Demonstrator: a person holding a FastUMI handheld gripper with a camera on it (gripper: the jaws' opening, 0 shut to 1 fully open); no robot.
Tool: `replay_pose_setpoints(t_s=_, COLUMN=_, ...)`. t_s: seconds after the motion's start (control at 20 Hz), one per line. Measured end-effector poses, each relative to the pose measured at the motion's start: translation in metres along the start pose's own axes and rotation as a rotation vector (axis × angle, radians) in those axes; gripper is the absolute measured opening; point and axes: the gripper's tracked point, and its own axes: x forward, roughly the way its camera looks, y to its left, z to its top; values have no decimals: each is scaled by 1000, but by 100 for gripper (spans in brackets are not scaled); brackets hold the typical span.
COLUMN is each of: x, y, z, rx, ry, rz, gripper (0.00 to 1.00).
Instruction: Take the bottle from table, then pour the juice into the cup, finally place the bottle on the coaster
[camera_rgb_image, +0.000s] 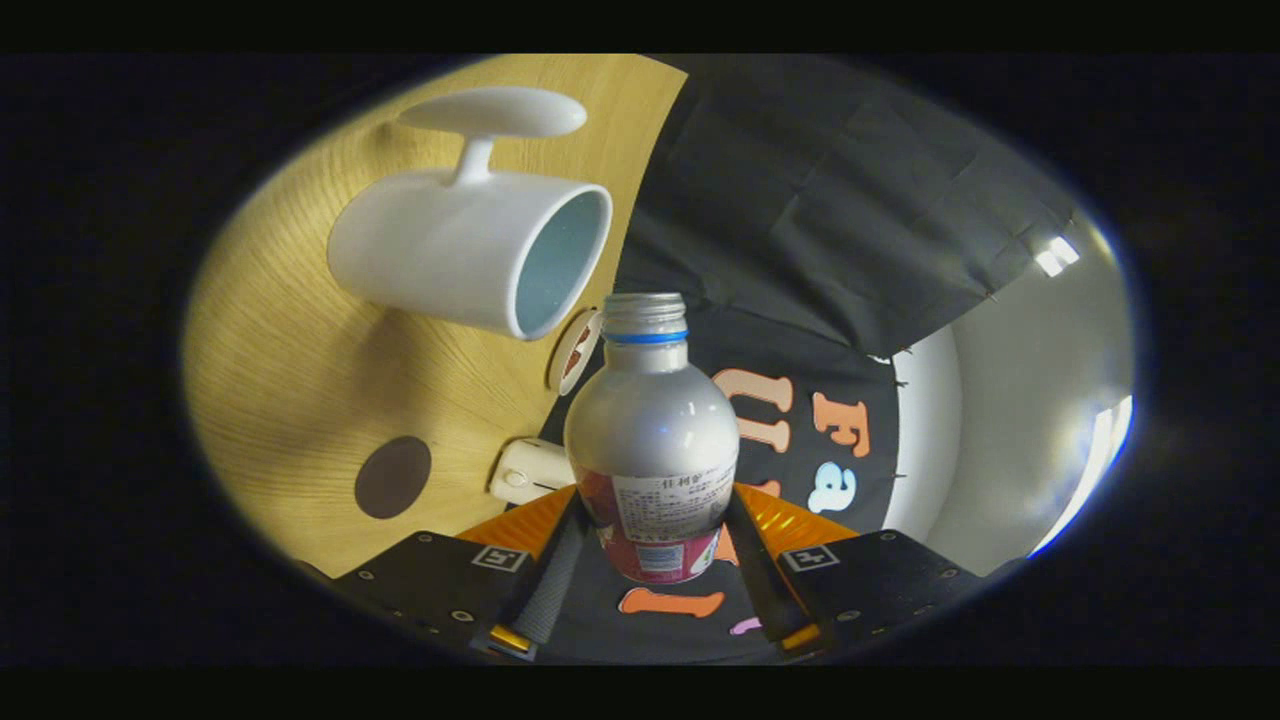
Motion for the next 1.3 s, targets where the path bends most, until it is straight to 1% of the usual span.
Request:
replay_pose_setpoints(t_s=0.15, x=0, y=3, z=0, rx=120, ry=11, rz=19, gripper=77)
replay_pose_setpoints(t_s=0.25, x=1, y=15, z=-4, rx=255, ry=25, rz=71, gripper=77)
replay_pose_setpoints(t_s=0.45, x=-2, y=9, z=-12, rx=574, ry=45, rz=116, gripper=77)
replay_pose_setpoints(t_s=0.55, x=-2, y=2, z=-19, rx=733, ry=60, rz=112, gripper=77)
replay_pose_setpoints(t_s=0.7, x=5, y=-4, z=-49, rx=979, ry=117, rz=80, gripper=77)
replay_pose_setpoints(t_s=0.8, x=9, y=-6, z=-68, rx=1110, ry=155, rz=55, gripper=77)
replay_pose_setpoints(t_s=1.0, x=16, y=16, z=-79, rx=1421, ry=185, rz=91, gripper=77)
replay_pose_setpoints(t_s=1.1, x=19, y=26, z=-85, rx=1544, ry=206, rz=114, gripper=77)
replay_pose_setpoints(t_s=1.3, x=23, y=49, z=-89, rx=1702, ry=231, rz=146, gripper=77)
